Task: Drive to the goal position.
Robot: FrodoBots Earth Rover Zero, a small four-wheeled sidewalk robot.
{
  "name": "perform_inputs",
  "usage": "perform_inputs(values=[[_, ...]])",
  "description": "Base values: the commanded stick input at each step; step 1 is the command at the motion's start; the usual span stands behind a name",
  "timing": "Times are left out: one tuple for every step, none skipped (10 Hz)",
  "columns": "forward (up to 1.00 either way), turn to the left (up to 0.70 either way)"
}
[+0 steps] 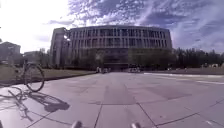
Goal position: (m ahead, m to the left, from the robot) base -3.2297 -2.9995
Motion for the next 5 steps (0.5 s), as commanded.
perform_inputs(values=[[0.00,-0.62],[0.00,-0.63],[0.00,-0.63],[0.00,-0.63],[0.00,-0.63]])
